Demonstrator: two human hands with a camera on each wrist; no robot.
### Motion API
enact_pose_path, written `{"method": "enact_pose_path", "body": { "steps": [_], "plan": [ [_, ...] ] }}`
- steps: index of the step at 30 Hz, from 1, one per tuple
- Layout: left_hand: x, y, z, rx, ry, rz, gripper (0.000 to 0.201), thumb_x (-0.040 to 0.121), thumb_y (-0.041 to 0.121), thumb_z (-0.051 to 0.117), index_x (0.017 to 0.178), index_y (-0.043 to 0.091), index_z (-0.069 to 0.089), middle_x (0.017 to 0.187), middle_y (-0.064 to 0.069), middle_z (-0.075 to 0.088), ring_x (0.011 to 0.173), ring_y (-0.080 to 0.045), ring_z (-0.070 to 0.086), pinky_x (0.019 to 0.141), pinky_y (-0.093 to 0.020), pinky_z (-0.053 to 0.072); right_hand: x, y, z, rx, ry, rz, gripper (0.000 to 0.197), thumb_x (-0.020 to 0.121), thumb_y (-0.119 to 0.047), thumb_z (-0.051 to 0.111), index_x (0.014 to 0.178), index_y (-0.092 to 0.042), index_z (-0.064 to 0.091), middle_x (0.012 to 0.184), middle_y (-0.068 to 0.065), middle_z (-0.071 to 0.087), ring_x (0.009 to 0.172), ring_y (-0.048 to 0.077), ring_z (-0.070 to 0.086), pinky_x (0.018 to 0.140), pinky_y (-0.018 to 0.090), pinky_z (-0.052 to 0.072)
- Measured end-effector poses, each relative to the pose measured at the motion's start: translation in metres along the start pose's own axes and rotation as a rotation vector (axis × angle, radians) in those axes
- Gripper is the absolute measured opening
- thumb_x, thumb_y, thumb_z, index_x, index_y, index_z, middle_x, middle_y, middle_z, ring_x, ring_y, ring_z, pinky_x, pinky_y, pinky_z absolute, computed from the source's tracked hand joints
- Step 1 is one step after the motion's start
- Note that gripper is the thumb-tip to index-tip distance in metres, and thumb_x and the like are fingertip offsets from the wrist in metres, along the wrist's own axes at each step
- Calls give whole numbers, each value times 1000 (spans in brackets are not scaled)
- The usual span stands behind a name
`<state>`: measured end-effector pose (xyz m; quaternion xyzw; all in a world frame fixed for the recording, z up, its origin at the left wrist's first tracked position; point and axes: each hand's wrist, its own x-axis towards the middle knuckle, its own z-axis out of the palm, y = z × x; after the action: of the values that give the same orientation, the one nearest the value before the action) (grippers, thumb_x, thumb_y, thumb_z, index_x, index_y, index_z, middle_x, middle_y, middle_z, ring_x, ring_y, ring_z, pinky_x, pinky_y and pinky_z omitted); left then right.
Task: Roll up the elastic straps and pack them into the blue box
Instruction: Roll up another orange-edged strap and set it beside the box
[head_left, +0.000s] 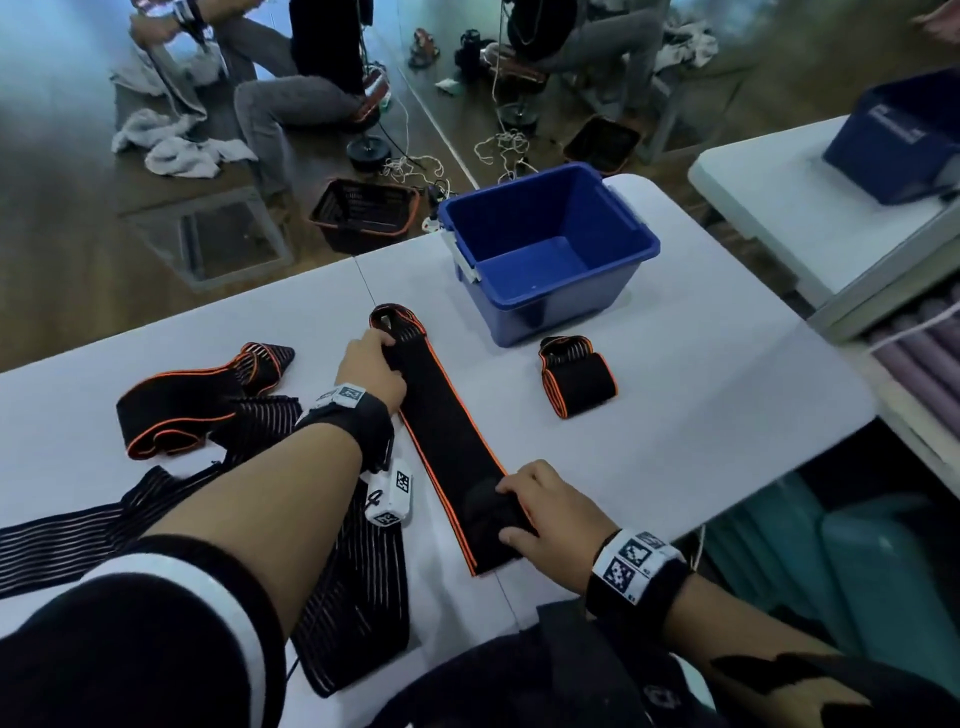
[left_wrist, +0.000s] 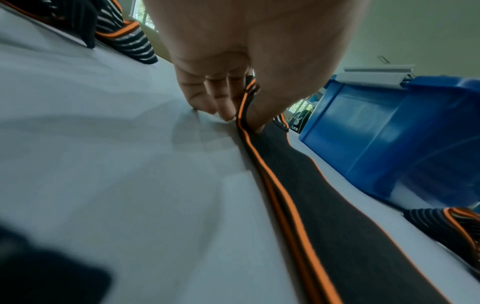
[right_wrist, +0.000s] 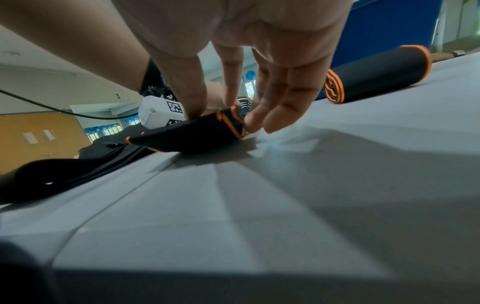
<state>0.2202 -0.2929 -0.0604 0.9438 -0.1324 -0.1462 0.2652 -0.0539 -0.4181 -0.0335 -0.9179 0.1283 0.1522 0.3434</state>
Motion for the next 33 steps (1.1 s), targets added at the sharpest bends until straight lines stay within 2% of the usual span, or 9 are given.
{"method": "enact_pose_path", "body": {
  "steps": [4, 8, 11, 14, 18, 22, 25, 29, 33],
  "plan": [
    [-3, 4, -2, 134, 4, -26, 42, 90, 18, 64, 130, 19, 51, 132, -17, 40, 113, -41, 55, 94, -43, 48, -2, -4, -2, -23, -35, -29, 49, 90, -47, 62, 132, -28, 47, 129, -13, 39, 111, 10, 52, 99, 27, 44],
    [-28, 12, -10, 87, 24, 18, 34, 93, 15, 58, 127, 19, 53, 132, -14, 45, 113, -37, 55, 95, -42, 46, 2, 0, -7, -21, -42, -35, 54, 85, -48, 67, 132, -29, 48, 129, -12, 40, 113, 10, 50, 101, 28, 45],
    [-68, 11, -12, 33, -84, 159, 23, 93, 7, 53, 111, 18, 64, 116, -7, 63, 106, -28, 61, 91, -35, 47, 7, 5, -11, -51, -62, -68, 63, 79, -46, 75, 133, -29, 47, 130, -12, 41, 117, 12, 49, 103, 29, 44],
    [-119, 7, -9, 69, -263, 270, 28, 93, 1, 51, 106, 16, 71, 110, -5, 68, 103, -25, 65, 92, -35, 50, 12, 9, -12, -129, -124, -138, 72, 73, -44, 80, 135, -28, 47, 136, -12, 40, 121, 15, 46, 105, 33, 42],
    [-173, -4, 4, 177, -385, 366, 40, 87, -3, 52, 117, 16, 70, 117, -3, 64, 108, -23, 62, 97, -38, 50, 15, 11, -8, -265, -147, -216, 70, 75, -33, 79, 139, -26, 49, 147, -8, 37, 125, 20, 41, 108, 37, 39],
    [-202, -12, 15, 301, -468, 338, 62, 79, -1, 54, 137, 19, 58, 145, 5, 45, 122, -22, 48, 109, -35, 42, 16, 12, -5, -403, -146, -300, 59, 82, -23, 70, 139, -24, 52, 149, -4, 39, 125, 27, 43, 105, 40, 41],
    [-220, -16, 27, 349, -387, 307, 58, 85, 23, 63, 141, 27, 50, 151, 12, 31, 121, -22, 42, 101, -44, 47, 17, 14, -4, -428, -111, -344, 52, 81, -21, 70, 133, -23, 60, 144, 0, 47, 117, 32, 49, 96, 45, 47],
    [-232, -14, 40, 383, -297, 253, 61, 84, 60, 63, 134, 26, 54, 150, 9, 36, 118, -25, 42, 94, -47, 49, 20, 18, -2, -453, -62, -399, 47, 75, -15, 76, 121, -23, 70, 129, 5, 56, 107, 34, 53, 86, 46, 53],
    [-232, -13, 50, 343, -158, 187, 44, 92, 55, 48, 120, 25, 66, 119, 1, 53, 98, -28, 48, 82, -44, 51, 25, 18, -2, -405, -88, -399, 43, 82, -15, 72, 124, -22, 69, 124, 6, 54, 107, 32, 52, 93, 43, 49]
  ]
}}
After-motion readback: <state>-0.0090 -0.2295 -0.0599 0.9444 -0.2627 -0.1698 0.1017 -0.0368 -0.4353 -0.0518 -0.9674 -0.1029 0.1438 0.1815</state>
